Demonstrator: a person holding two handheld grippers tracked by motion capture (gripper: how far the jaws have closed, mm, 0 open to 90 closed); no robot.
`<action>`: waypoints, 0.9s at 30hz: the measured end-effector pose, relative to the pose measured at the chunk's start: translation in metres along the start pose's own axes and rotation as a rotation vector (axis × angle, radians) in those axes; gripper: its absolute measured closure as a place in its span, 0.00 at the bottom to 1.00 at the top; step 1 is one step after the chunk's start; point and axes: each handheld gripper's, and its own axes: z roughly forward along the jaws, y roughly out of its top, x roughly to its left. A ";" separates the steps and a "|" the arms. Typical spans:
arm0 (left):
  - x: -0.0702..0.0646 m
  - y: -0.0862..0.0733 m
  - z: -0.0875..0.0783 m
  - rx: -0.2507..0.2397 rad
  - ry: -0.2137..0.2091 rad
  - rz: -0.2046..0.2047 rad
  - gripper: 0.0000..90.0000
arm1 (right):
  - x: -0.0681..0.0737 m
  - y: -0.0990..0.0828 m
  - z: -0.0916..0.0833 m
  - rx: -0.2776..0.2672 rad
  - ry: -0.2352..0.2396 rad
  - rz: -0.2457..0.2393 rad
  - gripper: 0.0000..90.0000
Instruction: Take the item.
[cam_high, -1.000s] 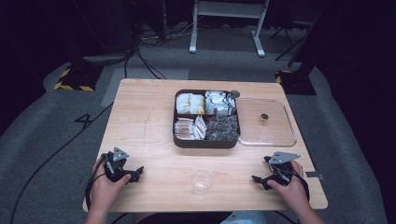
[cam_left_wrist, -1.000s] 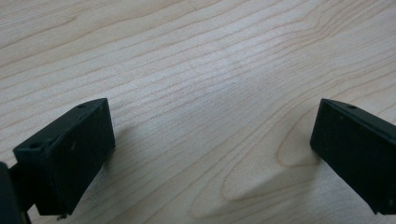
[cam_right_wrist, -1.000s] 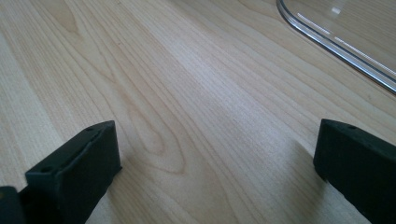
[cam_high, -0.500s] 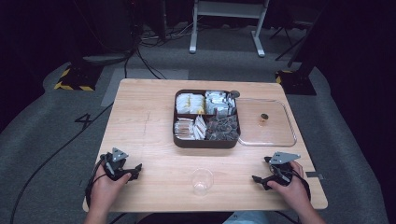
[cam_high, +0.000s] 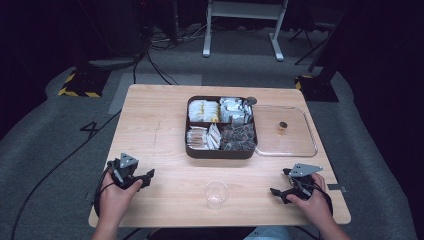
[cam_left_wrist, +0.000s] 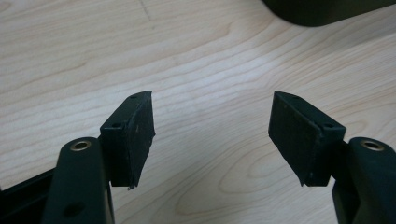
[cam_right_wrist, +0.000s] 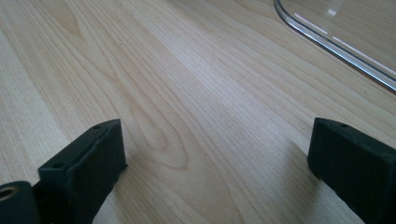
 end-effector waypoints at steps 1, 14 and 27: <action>-0.003 0.003 -0.001 -0.001 0.000 0.003 0.35 | 0.000 0.000 0.000 0.000 0.000 0.000 0.05; -0.036 0.044 -0.004 -0.031 -0.054 0.064 0.36 | -0.001 0.000 0.000 -0.001 0.007 -0.006 0.05; -0.066 0.099 0.011 -0.033 -0.063 0.114 0.36 | -0.001 0.000 0.000 0.000 0.007 -0.006 0.05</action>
